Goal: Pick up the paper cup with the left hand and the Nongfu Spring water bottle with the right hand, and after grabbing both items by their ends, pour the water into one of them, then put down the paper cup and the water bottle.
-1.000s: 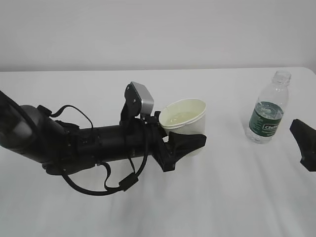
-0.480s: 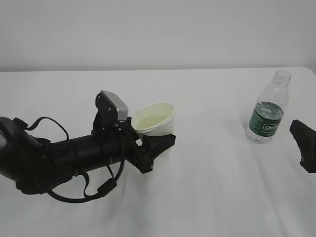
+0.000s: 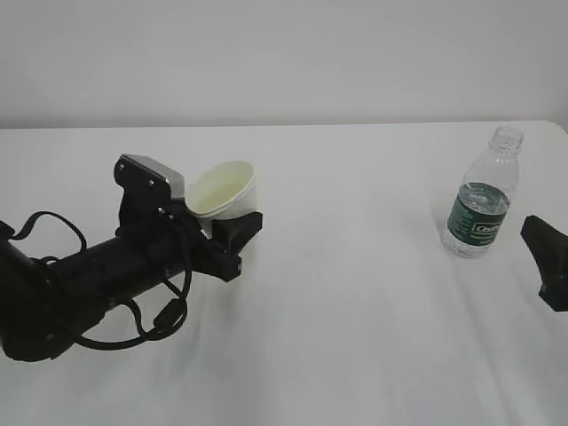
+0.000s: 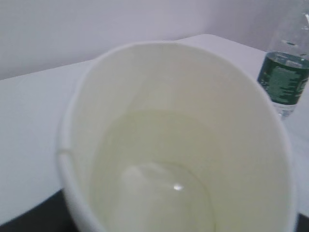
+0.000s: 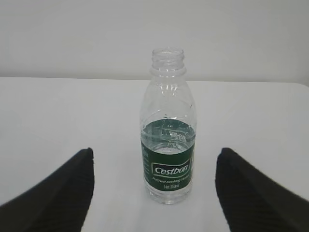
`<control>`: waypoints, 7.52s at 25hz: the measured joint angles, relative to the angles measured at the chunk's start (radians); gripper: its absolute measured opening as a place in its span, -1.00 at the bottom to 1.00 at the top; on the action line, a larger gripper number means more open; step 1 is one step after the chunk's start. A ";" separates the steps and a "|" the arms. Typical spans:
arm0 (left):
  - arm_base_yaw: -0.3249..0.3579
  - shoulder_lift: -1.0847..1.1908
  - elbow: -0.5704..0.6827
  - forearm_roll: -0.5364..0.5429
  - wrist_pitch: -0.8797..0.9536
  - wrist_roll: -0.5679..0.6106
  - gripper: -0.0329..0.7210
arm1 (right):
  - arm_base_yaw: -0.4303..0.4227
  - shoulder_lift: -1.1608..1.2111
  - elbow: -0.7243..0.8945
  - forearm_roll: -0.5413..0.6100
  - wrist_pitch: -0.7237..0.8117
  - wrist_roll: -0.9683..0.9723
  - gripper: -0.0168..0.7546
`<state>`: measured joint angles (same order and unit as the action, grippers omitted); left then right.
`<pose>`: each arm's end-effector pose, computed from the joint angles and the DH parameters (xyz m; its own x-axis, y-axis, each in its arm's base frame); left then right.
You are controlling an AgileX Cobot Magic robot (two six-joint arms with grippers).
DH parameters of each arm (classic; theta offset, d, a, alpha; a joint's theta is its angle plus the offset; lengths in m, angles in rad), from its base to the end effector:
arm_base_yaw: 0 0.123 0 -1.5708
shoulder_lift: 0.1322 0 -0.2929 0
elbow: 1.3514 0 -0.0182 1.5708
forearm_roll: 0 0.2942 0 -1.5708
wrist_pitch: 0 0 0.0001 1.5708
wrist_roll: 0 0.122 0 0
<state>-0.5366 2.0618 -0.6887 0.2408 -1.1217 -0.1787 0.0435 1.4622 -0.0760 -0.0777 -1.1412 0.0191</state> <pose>0.3204 -0.2211 0.0627 -0.1992 0.0362 -0.9793 0.6684 0.7358 -0.1088 0.2230 0.0183 0.1179 -0.1566 -0.0201 -0.9875 -0.1151 0.9934 -0.0020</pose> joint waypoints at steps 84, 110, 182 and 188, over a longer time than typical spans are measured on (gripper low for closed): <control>0.000 0.166 -0.058 -0.601 -0.008 0.165 0.24 | 0.000 0.000 0.000 0.000 0.000 0.000 0.58; 0.000 0.166 -0.059 -0.591 -0.019 0.091 0.71 | 0.000 0.000 0.000 0.000 0.000 0.000 0.58; 0.000 -0.421 0.069 -0.492 0.254 0.106 0.57 | 0.000 -0.142 -0.355 -0.101 0.410 0.061 0.58; 0.000 -0.536 0.067 -0.541 0.346 0.140 0.57 | 0.000 -0.272 -0.421 -0.101 0.599 0.061 0.58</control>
<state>-0.5366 1.5262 -0.6214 -0.2998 -0.7758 -0.0388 0.0435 1.1897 -0.4967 -0.1788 -0.5426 0.0803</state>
